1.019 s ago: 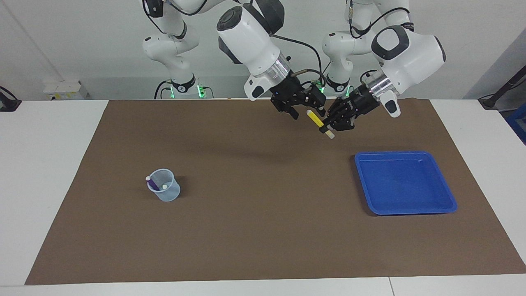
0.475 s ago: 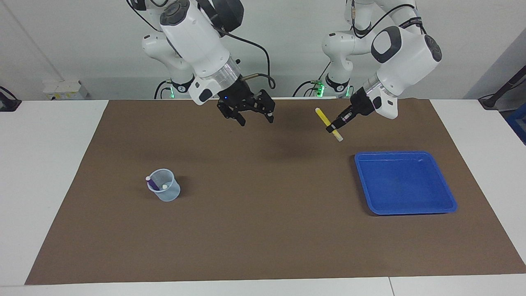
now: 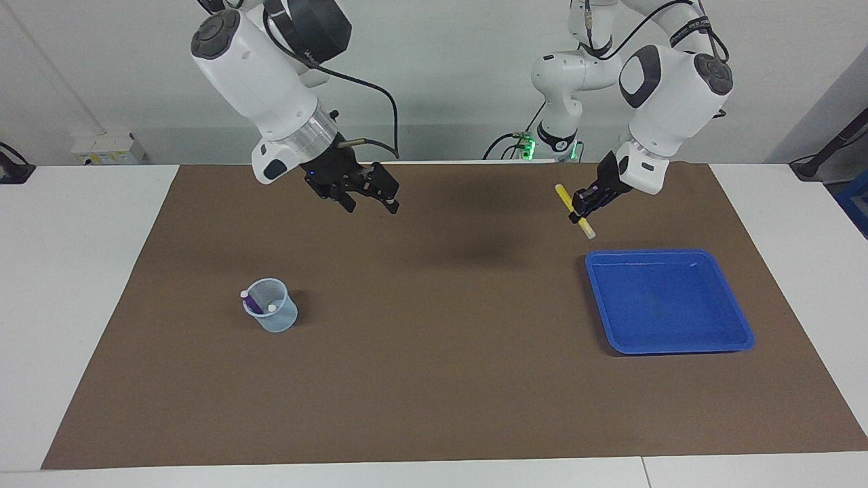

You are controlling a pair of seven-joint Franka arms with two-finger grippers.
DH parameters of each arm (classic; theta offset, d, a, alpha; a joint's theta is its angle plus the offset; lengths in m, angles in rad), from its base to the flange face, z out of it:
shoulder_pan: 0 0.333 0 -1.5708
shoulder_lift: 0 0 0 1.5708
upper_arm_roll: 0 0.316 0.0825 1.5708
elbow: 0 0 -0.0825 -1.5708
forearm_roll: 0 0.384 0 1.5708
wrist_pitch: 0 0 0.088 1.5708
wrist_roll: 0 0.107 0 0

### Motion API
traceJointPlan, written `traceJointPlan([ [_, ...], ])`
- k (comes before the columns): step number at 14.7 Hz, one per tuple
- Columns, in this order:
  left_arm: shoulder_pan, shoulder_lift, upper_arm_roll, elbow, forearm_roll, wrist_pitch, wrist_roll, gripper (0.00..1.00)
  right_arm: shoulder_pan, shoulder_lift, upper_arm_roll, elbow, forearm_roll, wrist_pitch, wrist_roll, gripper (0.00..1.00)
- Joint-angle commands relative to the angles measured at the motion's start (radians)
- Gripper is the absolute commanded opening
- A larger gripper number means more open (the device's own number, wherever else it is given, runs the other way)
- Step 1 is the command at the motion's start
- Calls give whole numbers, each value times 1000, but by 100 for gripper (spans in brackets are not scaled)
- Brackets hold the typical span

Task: Right arm passes pens to left for tray arrangement
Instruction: 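Lower the pen into the tray while the right gripper returns to the cup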

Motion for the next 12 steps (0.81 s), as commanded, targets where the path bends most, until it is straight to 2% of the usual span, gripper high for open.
traceJointPlan([
  [1,36,-22,-1,-35,91,39,166,0,-39,-44,11,-36,-10,-17,-13,100],
  [5,51,31,-1,-30,171,111,266,0,-82,-45,11,-42,-50,-48,-56,100],
  [7,71,74,-1,-15,202,127,327,0,-119,-45,11,-45,-135,-49,-235,100],
  [9,74,104,-1,4,264,134,347,0,-170,-72,11,-107,-168,-26,-367,100],
  [12,103,134,0,5,277,157,358,0,-210,-122,11,-268,-212,218,-496,100],
])
